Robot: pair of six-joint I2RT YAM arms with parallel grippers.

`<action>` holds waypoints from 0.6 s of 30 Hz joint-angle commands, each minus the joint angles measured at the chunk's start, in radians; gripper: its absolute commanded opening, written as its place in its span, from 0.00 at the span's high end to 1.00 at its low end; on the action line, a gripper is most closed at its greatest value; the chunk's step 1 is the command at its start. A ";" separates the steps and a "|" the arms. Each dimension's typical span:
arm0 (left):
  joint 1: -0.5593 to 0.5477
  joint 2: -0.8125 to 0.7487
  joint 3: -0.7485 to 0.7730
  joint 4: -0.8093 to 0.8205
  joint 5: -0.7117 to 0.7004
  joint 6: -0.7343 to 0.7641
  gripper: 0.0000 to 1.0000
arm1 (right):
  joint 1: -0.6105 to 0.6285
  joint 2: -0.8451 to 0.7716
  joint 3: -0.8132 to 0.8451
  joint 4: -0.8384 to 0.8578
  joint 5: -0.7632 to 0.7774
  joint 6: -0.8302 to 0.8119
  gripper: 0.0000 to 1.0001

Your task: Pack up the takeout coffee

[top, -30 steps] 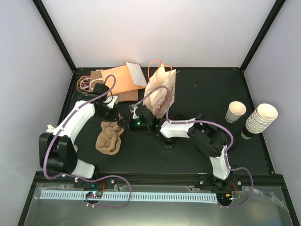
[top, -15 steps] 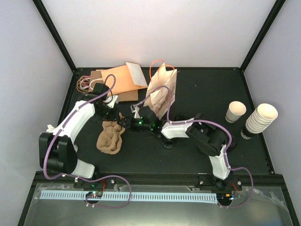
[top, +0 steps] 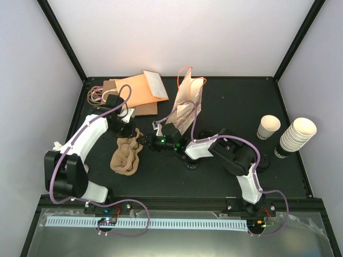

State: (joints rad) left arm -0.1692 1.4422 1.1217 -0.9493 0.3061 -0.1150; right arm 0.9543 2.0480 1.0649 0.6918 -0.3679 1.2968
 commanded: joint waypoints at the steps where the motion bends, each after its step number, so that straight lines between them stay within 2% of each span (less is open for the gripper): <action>1: 0.007 -0.012 0.002 0.020 0.033 0.003 0.97 | -0.006 0.027 0.004 0.024 -0.006 0.033 0.76; 11: 0.010 -0.023 0.006 0.014 0.026 0.002 0.95 | -0.006 0.017 -0.008 0.033 0.001 0.030 0.76; 18: 0.009 -0.033 0.009 0.007 0.016 0.000 0.95 | -0.007 0.002 0.004 -0.002 0.006 -0.007 0.71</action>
State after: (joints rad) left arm -0.1646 1.4395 1.1210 -0.9497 0.3073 -0.1150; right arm 0.9531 2.0556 1.0653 0.7094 -0.3733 1.3140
